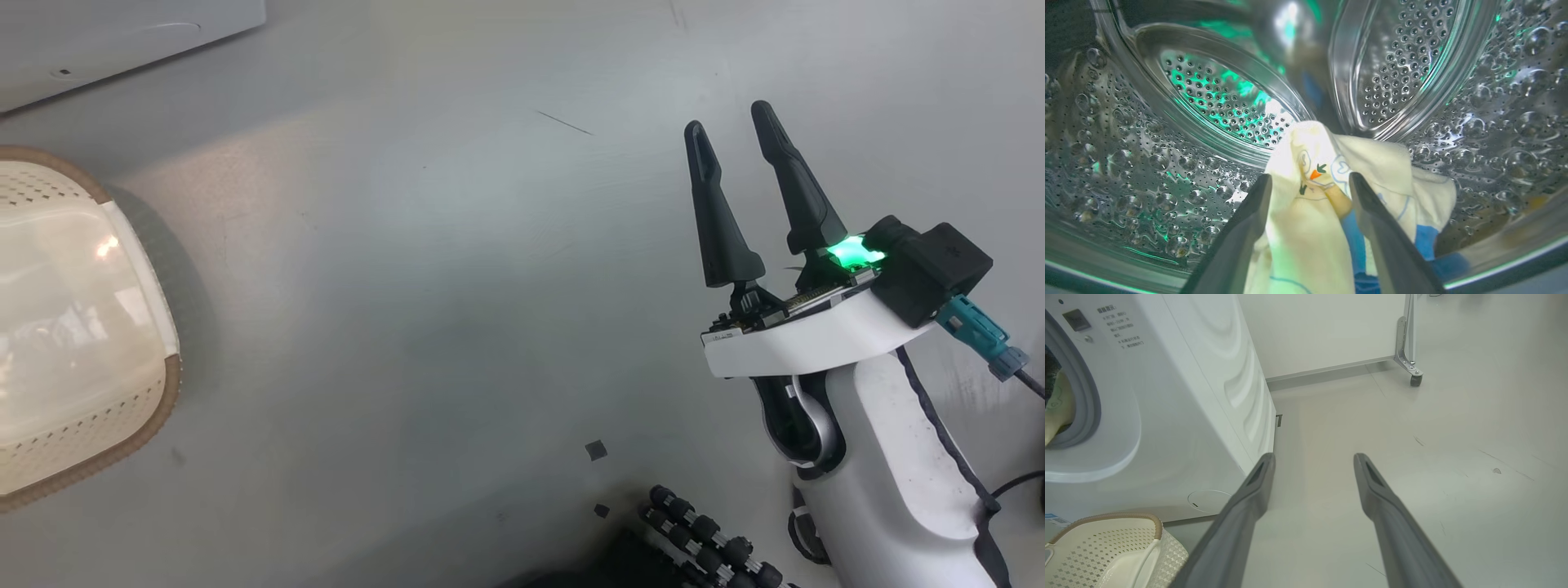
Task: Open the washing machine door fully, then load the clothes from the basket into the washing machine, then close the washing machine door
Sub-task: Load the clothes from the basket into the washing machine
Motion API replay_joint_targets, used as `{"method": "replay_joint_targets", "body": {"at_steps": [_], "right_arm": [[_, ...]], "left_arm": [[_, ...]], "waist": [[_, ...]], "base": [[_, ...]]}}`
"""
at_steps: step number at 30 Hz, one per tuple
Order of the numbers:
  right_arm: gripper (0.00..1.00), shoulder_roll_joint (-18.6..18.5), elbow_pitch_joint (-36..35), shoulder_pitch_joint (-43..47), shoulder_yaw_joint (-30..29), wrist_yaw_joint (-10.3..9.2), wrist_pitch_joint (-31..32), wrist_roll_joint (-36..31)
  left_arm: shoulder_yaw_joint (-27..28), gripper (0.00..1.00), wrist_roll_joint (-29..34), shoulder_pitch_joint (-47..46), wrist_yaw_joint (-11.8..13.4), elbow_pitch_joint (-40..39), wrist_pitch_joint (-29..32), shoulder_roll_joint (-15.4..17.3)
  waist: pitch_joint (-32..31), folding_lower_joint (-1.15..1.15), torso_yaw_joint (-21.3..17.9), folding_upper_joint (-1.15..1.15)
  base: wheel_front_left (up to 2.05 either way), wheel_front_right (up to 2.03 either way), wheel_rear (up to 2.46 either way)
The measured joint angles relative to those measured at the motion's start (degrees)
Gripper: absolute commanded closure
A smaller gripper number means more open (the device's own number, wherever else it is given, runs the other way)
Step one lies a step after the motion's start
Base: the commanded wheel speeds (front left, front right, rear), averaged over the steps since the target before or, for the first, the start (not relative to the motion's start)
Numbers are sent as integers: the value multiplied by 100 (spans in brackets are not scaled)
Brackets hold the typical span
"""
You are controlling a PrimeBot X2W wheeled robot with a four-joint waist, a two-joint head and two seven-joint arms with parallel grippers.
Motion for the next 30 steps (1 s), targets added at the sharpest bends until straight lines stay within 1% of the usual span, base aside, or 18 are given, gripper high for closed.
{"method": "replay_joint_targets", "body": {"at_steps": [9, 16, 19, 23, 27, 30], "right_arm": [[0, -111, 24, 1, -186, -1, 0, -119], [0, -170, 80, 26, -298, 0, 0, -212], [0, -193, 100, 41, -318, 0, 0, -240], [0, -247, 136, 70, -333, 0, 0, -268], [0, -257, 169, 166, -255, 0, 0, -280], [0, -257, 201, 193, -230, 0, 0, -309]], "left_arm": [[344, 0, -425, 730, 51, 24, -660, -404], [485, 0, -517, 1605, 93, -134, -1303, -625], [517, 0, -566, 1965, 96, -272, -1591, -803], [503, 0, -665, 2524, 115, -427, -1923, -1135], [527, 0, -668, 3164, 154, -606, -1997, -1365], [530, 0, -671, 3624, 196, -803, -2030, -1657]], "waist": [[-209, 0, 301, 0], [-462, 0, 507, 0], [-579, -1, 591, 0], [-740, -1, 705, 0], [-916, -1, 808, 0], [-1053, -1, 875, 0]], "base": [[0, 0, 0], [0, 0, 0], [0, 0, 0], [0, 0, 0], [0, 0, 0], [0, 0, 0]]}}
